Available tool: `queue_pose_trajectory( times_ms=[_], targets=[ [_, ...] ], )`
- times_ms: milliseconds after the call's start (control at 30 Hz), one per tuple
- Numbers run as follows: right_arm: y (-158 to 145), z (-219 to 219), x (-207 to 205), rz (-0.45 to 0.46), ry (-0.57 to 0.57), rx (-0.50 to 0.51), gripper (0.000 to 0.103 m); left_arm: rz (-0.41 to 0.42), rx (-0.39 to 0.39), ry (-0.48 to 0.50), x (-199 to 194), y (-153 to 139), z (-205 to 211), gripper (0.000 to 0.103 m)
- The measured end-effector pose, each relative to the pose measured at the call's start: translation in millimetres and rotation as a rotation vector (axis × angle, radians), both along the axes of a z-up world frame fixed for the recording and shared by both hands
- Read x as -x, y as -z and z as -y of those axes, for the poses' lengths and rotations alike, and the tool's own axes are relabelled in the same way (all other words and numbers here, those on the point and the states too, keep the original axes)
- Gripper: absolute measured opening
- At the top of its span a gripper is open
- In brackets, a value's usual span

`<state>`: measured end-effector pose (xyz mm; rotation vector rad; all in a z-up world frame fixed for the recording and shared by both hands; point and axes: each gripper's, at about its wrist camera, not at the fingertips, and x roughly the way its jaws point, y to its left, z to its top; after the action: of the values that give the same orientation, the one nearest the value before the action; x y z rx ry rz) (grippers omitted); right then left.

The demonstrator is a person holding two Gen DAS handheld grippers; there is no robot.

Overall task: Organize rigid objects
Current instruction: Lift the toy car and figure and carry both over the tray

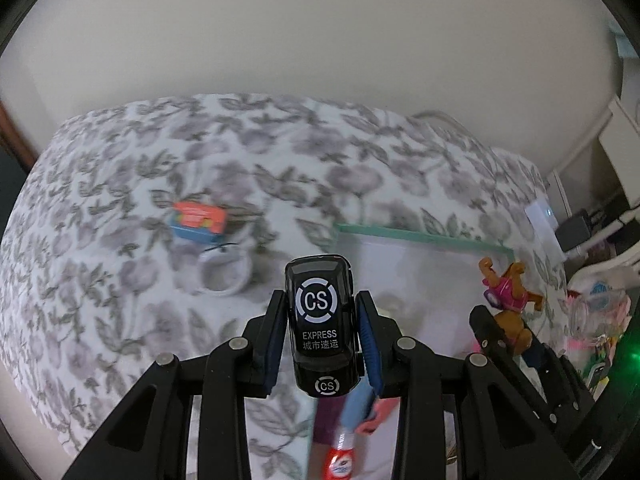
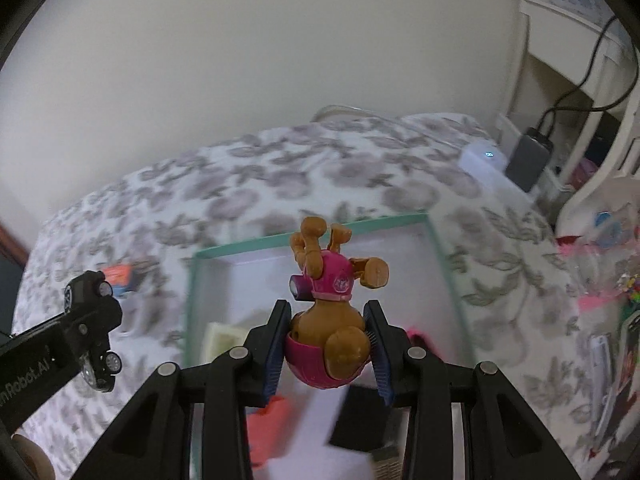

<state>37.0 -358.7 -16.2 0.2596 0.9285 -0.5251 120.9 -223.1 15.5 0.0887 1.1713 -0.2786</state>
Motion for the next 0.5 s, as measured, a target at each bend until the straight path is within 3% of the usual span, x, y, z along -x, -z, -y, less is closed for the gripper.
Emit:
queue_pose_trajectory(
  times_ms=[500],
  targets=[
    [26, 50, 4, -0.039, 0.068, -0.03, 0.04, -0.052, -0.054, 0.1, -1, 47, 65, 0.036]
  ],
)
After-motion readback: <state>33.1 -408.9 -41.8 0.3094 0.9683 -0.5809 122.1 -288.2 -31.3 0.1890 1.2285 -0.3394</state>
